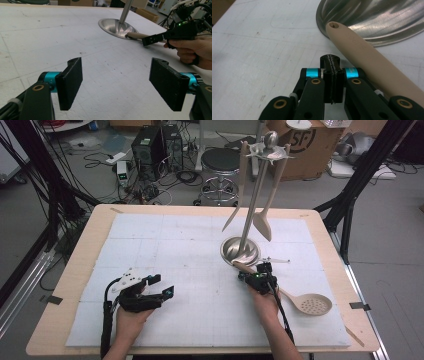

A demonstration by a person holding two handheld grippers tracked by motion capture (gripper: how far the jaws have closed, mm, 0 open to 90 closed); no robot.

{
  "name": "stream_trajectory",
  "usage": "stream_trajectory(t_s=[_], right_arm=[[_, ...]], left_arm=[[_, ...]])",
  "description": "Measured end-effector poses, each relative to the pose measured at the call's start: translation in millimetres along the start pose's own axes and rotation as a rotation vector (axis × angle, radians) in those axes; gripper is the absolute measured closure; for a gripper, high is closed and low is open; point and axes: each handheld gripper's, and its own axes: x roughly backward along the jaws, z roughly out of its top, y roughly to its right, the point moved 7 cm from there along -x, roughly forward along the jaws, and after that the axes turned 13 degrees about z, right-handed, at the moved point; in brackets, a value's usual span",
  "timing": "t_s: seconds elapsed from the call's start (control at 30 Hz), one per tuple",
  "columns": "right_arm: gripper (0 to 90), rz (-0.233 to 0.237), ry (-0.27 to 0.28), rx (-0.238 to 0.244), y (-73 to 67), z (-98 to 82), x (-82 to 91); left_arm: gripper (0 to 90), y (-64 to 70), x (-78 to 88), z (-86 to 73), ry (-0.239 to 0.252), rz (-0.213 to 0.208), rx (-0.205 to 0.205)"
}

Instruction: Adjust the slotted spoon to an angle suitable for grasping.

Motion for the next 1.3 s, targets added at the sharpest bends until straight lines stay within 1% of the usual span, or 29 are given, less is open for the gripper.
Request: stream_trajectory(t_s=[0.07, 0.17, 0.2, 0.27, 0.33, 0.37, 0.43, 0.47, 0.53, 0.57, 0.6, 0.63, 0.7, 0.8, 0.83, 0.87, 0.93, 1.0, 1.1, 1.13, 1.23, 1.3], right_arm=[[90.0, -0.001, -0.007, 0.001, 0.1, 1.2, -2.2], [90.0, -0.025, -0.013, 0.013, 0.8, 5.0, -7.6], [90.0, -0.032, -0.013, 0.010, 1.3, 6.7, -9.5], [90.0, -0.050, 0.009, -0.003, 5.2, 11.1, -11.2], [90.0, -0.044, 0.015, -0.027, 8.7, 12.6, -12.0], [90.0, -0.043, 0.013, -0.029, 8.0, 12.3, -12.0], [90.0, -0.044, -0.001, -0.011, 6.3, 11.3, -11.9], [90.0, -0.047, 0.002, -0.014, 6.2, 11.6, -11.8], [90.0, -0.051, 0.024, -0.018, 9.2, 14.3, -10.6], [90.0, -0.046, 0.036, -0.030, 10.0, 15.6, -9.8], [90.0, -0.048, 0.044, -0.029, 11.5, 16.6, -9.3], [90.0, -0.059, 0.051, -0.034, 12.8, 17.2, -9.0], [90.0, -0.059, 0.055, -0.050, 14.6, 17.5, -7.6], [90.0, -0.059, 0.054, -0.047, 16.4, 18.4, -4.9], [90.0, -0.054, 0.057, -0.045, 16.6, 18.6, -3.8], [90.0, -0.037, 0.063, -0.056, 15.5, 18.7, -2.3], [90.0, 0.010, 0.081, -0.089, 13.6, 19.2, 0.8], [89.9, 0.043, 0.090, -0.101, 13.2, 19.9, 4.1], [89.4, 0.078, 0.103, -0.123, 13.8, 20.1, 11.4], [87.0, 0.096, 0.110, -0.140, 13.8, 19.8, 13.8], [83.0, 0.118, 0.119, -0.133, 15.2, 20.0, 22.3], [80.5, 0.138, 0.135, -0.139, 15.6, 21.5, 28.6]], left_arm=[[27.4, 0.5, -0.5, 0.2, 0.003, 0.000, 0.001], [27.4, 0.5, -0.7, 0.4, 0.001, -0.002, -0.001], [27.4, 0.5, -0.6, 0.6, 0.003, 0.000, 0.000], [27.4, -0.4, 0.1, 0.4, 0.002, 0.000, 0.002], [27.4, -1.8, 0.7, 0.5, 0.004, -0.001, 0.008], [27.4, -2.8, 0.5, 0.5, 0.007, 0.004, 0.010], [27.4, -3.9, 0.4, 0.1, 0.004, 0.005, 0.009], [27.4, -3.8, 0.6, 0.1, 0.003, 0.003, 0.008], [27.4, -2.6, 1.1, 0.4, 0.005, 0.002, 0.012], [27.5, -2.2, 1.2, 0.6, 0.006, 0.002, 0.012], [27.5, -2.0, 1.4, 0.9, 0.008, -0.002, 0.012], [27.6, -1.9, 1.3, 1.0, 0.009, -0.001, 0.012], [27.6, -2.2, 1.1, 0.6, 0.004, -0.002, 0.012], [27.6, -2.1, 0.9, 0.4, 0.005, -0.001, 0.010], [27.6, -2.2, 0.9, 0.3, 0.004, -0.002, 0.009], [27.6, -2.5, 0.6, 0.3, 0.005, 0.000, 0.012], [27.6, -3.3, 0.4, 0.1, 0.003, 0.001, 0.007], [27.6, -3.1, 0.3, 0.2, 0.003, 0.000, 0.009], [27.6, -2.0, -0.4, 0.9, 0.007, -0.003, 0.013], [27.6, -1.6, -0.8, 1.0, 0.006, -0.002, 0.013], [27.6, -0.3, -1.9, 1.2, 0.006, -0.005, 0.009], [27.7, 0.4, -2.7, 1.0, 0.003, -0.007, 0.008]])
